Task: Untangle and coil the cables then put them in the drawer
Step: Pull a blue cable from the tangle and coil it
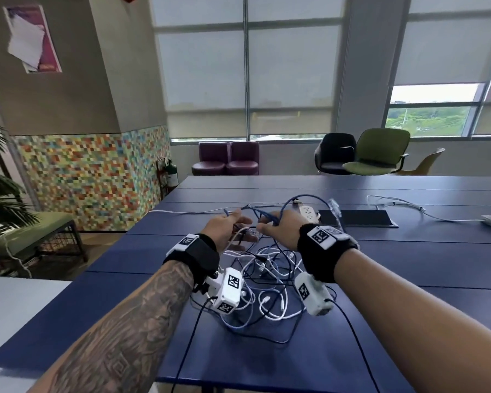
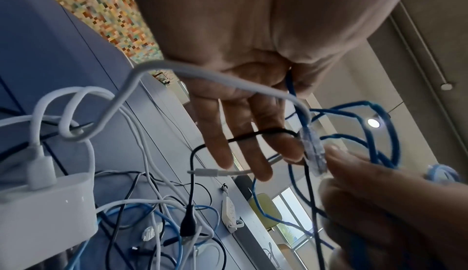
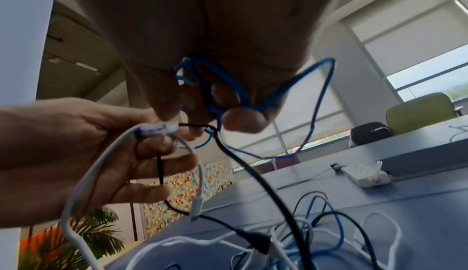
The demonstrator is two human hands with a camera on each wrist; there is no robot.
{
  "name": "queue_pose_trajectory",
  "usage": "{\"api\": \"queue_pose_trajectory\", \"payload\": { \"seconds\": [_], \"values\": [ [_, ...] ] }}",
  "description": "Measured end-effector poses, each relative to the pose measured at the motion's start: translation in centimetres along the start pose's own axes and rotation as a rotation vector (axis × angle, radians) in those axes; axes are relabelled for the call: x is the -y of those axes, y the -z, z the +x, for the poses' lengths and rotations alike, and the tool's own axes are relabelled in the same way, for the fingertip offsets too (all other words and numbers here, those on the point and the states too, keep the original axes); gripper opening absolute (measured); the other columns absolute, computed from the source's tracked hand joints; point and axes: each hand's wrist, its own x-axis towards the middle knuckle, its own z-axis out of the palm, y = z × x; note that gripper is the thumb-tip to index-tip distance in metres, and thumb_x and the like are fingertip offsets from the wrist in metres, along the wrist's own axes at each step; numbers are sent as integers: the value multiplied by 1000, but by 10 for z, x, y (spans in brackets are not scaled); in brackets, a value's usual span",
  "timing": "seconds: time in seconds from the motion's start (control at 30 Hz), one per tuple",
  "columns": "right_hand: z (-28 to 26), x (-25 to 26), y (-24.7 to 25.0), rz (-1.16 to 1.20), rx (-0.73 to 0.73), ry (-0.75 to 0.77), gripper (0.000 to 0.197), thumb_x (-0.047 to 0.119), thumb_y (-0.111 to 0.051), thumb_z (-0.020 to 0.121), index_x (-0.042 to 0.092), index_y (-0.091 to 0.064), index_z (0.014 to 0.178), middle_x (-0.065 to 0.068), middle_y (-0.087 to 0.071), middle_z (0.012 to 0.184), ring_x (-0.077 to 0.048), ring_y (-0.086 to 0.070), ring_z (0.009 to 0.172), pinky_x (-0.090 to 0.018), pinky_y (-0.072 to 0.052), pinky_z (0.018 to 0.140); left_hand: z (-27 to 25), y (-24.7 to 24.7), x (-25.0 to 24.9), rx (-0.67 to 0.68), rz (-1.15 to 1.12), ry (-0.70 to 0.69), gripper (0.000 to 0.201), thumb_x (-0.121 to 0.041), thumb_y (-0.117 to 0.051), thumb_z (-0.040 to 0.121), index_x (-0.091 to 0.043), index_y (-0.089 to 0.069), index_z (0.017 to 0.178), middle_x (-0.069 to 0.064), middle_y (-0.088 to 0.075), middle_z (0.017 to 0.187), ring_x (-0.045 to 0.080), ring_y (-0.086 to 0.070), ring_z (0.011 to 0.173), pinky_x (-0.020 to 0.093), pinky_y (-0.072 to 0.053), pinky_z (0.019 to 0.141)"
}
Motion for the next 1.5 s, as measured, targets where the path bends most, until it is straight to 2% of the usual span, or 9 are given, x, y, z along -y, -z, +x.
{"api": "queue_pose_trajectory", "payload": {
  "seconds": [0.17, 0.37, 0.63, 0.73, 0.8, 0.87, 1.0, 1.27, 1.5],
  "values": [
    [7, -1, -13, 91, 56, -50, 23, 37, -65, 93, 16, -65, 83, -3, -55, 66, -17, -49, 58, -26, -39, 56, 6, 2, 5, -15, -4, 4, 42, -41, -40, 103, -7, -63, 98, 17, -67, 90, 30, -67, 73, 31, -52, 57],
    [10, -7, 1, 66, -98, -124, 27, 36, -62, 94, 13, -60, 79, -2, -51, 64, -22, -49, 62, -27, -38, 54, 17, 21, 17, -200, 678, -195, 47, -49, -41, 100, -22, -73, 77, -3, -59, 74, 21, -56, 73, 32, -44, 75],
    [14, -21, -2, 199, -226, -75, 23, 42, -59, 94, 20, -63, 91, -1, -60, 76, -22, -56, 71, -30, -43, 66, 20, 24, 8, -220, 187, -268, 33, -11, -40, 104, -6, -62, 80, -4, -44, 45, 8, -44, 42, 30, -45, 58],
    [13, -16, 4, 324, -322, 10, 31, 48, -53, 96, 19, -63, 91, -5, -67, 83, -26, -61, 80, -39, -49, 76, 2, 18, -4, -225, 146, -286, 33, -19, -39, 105, -7, -60, 83, -5, -34, 49, 11, -33, 44, 25, -36, 50],
    [8, -8, 8, 445, -334, 35, 35, 51, -52, 96, 20, -64, 83, 9, -64, 69, -18, -58, 69, -41, -51, 72, -15, 13, -15, -210, 119, -314, 39, -33, -37, 105, -8, -58, 84, -6, -30, 49, 10, -26, 44, 21, -27, 44],
    [-5, 3, 12, 601, -270, 39, 39, 48, -50, 99, 17, -61, 78, 15, -54, 52, -7, -51, 53, -37, -47, 59, -38, 11, -23, -191, 74, -347, 46, -41, -31, 105, -7, -55, 86, -7, -26, 48, 9, -21, 42, 22, -20, 43],
    [-64, 31, 3, 879, 17, 44, 38, 40, -48, 102, 11, -52, 78, 0, -42, 51, -15, -33, 42, -30, -43, 46, -100, 14, -19, -100, -32, -346, 44, -39, -27, 106, -8, -51, 85, -2, -20, 51, 11, -12, 44, 24, -11, 47],
    [-188, 43, -93, 1091, 454, -37, 39, 48, -53, 90, 13, -53, 73, -8, -49, 55, -18, -42, 40, -37, -53, 50, -218, 29, 55, -87, -29, -225, 54, -41, -26, 105, -6, -51, 71, -3, -20, 46, 11, -11, 42, 31, -6, 50],
    [-226, 22, -190, 1043, 588, -227, 39, 39, -44, 103, 14, -47, 73, -6, -51, 57, -18, -38, 44, -36, -57, 53, -262, 46, 139, -183, -68, -91, 54, -36, -25, 106, -7, -50, 68, -5, -19, 43, 8, -11, 40, 26, -6, 48]
  ]
}}
